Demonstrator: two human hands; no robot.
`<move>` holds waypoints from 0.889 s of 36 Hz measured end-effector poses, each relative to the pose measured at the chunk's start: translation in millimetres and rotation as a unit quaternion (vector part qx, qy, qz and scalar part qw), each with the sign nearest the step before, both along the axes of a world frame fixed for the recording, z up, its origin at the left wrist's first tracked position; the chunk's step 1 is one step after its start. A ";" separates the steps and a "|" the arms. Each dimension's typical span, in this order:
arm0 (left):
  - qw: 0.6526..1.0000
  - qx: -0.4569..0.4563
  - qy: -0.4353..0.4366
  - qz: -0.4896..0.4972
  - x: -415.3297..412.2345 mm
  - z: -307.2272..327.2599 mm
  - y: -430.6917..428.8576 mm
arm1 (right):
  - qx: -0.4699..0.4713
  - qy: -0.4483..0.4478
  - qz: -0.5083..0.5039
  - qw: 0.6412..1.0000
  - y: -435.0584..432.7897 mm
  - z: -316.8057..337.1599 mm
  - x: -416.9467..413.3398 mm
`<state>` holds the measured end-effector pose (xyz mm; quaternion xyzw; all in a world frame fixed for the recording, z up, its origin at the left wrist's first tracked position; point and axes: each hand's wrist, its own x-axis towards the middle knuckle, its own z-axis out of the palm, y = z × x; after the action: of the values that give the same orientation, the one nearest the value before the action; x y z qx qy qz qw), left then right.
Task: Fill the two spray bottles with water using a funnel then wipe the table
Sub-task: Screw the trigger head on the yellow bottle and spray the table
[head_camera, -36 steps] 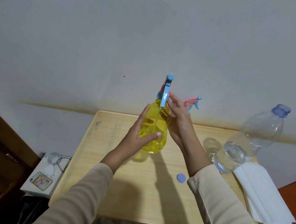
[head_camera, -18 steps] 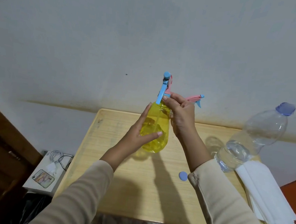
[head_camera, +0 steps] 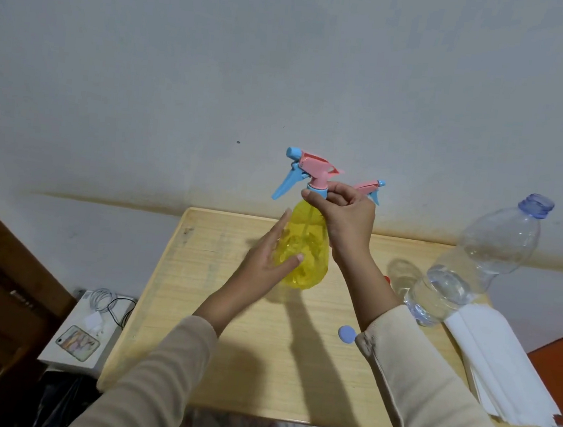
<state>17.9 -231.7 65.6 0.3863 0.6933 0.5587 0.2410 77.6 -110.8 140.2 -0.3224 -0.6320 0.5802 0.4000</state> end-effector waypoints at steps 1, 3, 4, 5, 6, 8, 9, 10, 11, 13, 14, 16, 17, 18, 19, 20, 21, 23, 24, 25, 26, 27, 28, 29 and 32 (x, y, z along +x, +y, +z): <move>1.000 -0.005 0.009 0.004 3.9 -2.1 1.3 | 0.007 -0.003 -0.008 1.000 -0.7 0.9 0.3; 0.999 -0.014 0.032 0.026 12.0 -4.5 6.0 | 0.030 -0.011 -0.021 0.999 -2.4 2.0 0.0; 0.998 -0.022 0.046 0.048 15.8 -4.7 8.9 | 0.048 -0.021 -0.027 0.998 -3.6 3.1 0.2; 0.995 -0.030 0.058 0.072 19.3 -5.0 11.6 | 0.065 -0.032 -0.034 0.997 -4.9 4.0 0.4; 0.993 -0.033 0.065 0.095 22.6 -4.6 14.4 | 0.078 -0.042 -0.041 0.995 -5.8 4.4 0.4; 0.988 -0.034 0.071 0.130 27.4 -5.0 19.8 | 0.091 -0.055 -0.053 0.993 -6.1 3.4 0.3; 0.987 -0.035 0.072 0.141 28.9 -5.8 22.4 | 0.095 -0.058 -0.056 0.992 -5.7 2.5 0.2; 0.986 -0.036 0.071 0.147 30.2 -6.1 24.6 | 0.101 -0.059 -0.055 0.992 -4.6 1.0 0.4; 0.986 -0.037 0.068 0.148 30.6 -7.2 26.4 | 0.105 -0.061 -0.053 0.991 -3.3 -0.8 0.7; 0.986 -0.035 0.066 0.148 30.5 -9.9 28.2 | 0.105 -0.066 -0.037 0.992 0.6 -4.4 1.4; 0.986 -0.035 0.067 0.148 29.8 -10.3 28.2 | 0.103 -0.072 -0.018 0.992 3.1 -6.1 1.8; 0.987 -0.033 0.054 0.147 25.3 -13.8 27.8 | 0.092 -0.085 0.051 0.991 8.4 -8.3 3.1; 0.989 -0.031 0.035 0.143 23.2 -15.1 27.0 | 0.083 -0.088 0.094 0.988 12.3 -8.6 4.4; 0.991 -0.029 0.017 0.133 21.3 -16.5 25.9 | 0.069 -0.090 0.135 0.984 16.3 -7.6 6.4; 0.993 -0.029 0.002 0.117 19.8 -17.2 24.5 | 0.048 -0.093 0.174 0.979 20.4 -5.8 8.8; 0.995 -0.029 -0.009 0.098 19.1 -16.6 22.8 | 0.022 -0.097 0.208 0.973 24.5 -4.2 11.4; 0.996 -0.031 -0.018 0.078 18.6 -15.8 21.3 | -0.001 -0.099 0.235 0.967 28.5 -3.7 13.8; 0.998 -0.033 -0.030 0.053 18.6 -14.8 20.0 | -0.023 -0.086 0.251 0.964 34.0 -5.1 18.2; 0.998 -0.035 -0.034 0.048 19.5 -14.3 20.1 | -0.032 -0.074 0.245 0.966 35.1 -6.8 19.4; 0.998 -0.037 -0.035 0.047 21.0 -13.8 20.6 | -0.040 -0.063 0.236 0.969 35.7 -8.2 20.7; 0.998 -0.036 -0.035 0.049 23.7 -13.5 21.6 | -0.046 -0.057 0.229 0.971 35.6 -9.3 22.1; 0.997 -0.034 -0.035 0.056 27.0 -12.9 22.1 | -0.049 -0.053 0.224 0.972 35.5 -10.0 23.4; 0.997 -0.032 -0.033 0.066 30.4 -12.3 22.7 | -0.050 -0.051 0.223 0.972 35.8 -11.1 24.4; 0.996 -0.029 -0.030 0.077 33.9 -12.0 22.9 | -0.049 -0.049 0.225 0.972 36.5 -12.1 25.7; 0.995 -0.026 -0.023 0.098 43.6 -11.9 23.4 | -0.037 -0.051 0.232 0.971 38.2 -12.8 30.3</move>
<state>61.5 -208.3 53.6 0.2970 0.7367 0.5698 0.2107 108.0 -72.5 127.5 -0.2107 -0.6871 0.6632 0.2090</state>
